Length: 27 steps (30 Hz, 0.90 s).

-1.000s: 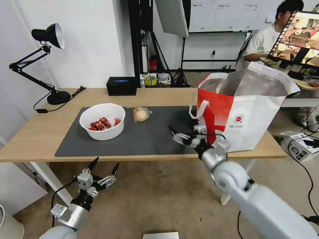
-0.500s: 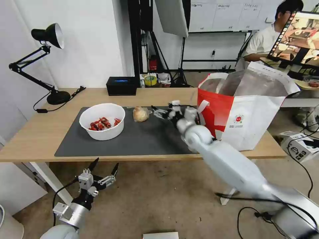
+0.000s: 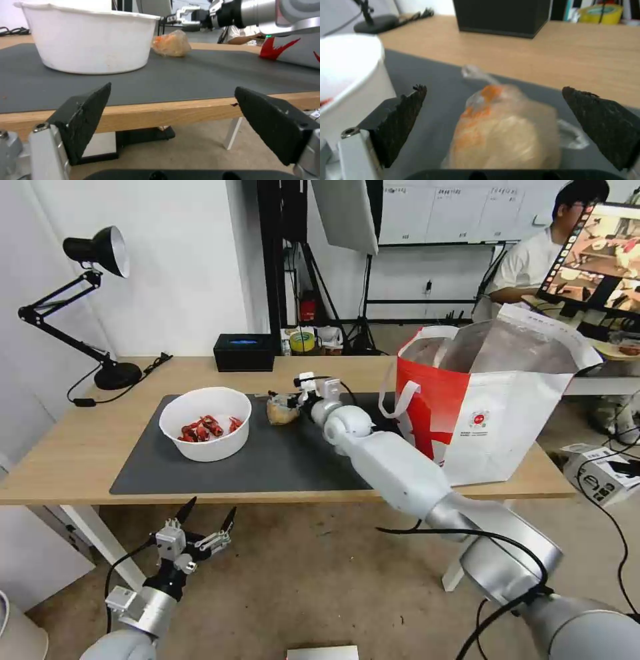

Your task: Pick up the trash from the table and place it into the takeout bag.

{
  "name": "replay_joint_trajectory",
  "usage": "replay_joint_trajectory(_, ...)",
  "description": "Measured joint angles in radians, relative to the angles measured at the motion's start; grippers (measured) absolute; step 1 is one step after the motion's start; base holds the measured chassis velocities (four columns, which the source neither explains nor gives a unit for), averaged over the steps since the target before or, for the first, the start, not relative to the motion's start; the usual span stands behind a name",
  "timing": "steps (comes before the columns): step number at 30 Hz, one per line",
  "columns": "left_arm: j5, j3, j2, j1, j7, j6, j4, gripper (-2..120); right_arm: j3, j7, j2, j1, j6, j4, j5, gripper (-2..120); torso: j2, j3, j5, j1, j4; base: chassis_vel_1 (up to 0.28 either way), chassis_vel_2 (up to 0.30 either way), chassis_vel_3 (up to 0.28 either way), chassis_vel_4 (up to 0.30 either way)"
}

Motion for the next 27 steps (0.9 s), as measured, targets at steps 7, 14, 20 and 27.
replay_joint_trajectory(7,-0.005,-0.001,0.001,-0.003,0.001,-0.004,0.002,100,0.003,-0.047,0.032,0.002,-0.018,-0.065,-0.045,100,0.000,0.000,0.0001,0.000,-0.0002,0.000,0.000,0.000,0.000)
replay_joint_trajectory(14,-0.007,-0.001,0.002,-0.009,0.002,-0.005,0.008,100,0.008,-0.051,0.043,-0.005,-0.019,-0.083,-0.068,100,0.000,0.000,0.0001,0.000,-0.0002,0.000,0.000,0.000,0.000)
replay_joint_trajectory(20,-0.007,0.003,0.002,-0.015,0.003,-0.006,0.014,100,0.011,-0.048,0.046,-0.012,-0.018,-0.092,-0.087,100,0.000,0.000,0.0001,0.000,-0.0002,0.000,0.000,0.000,0.000)
replay_joint_trajectory(27,-0.007,0.007,0.001,-0.019,0.004,-0.009,0.020,100,0.018,-0.039,0.041,-0.017,-0.013,-0.096,-0.099,77,0.000,0.000,0.0002,0.000,-0.0001,0.000,0.000,0.000,0.000)
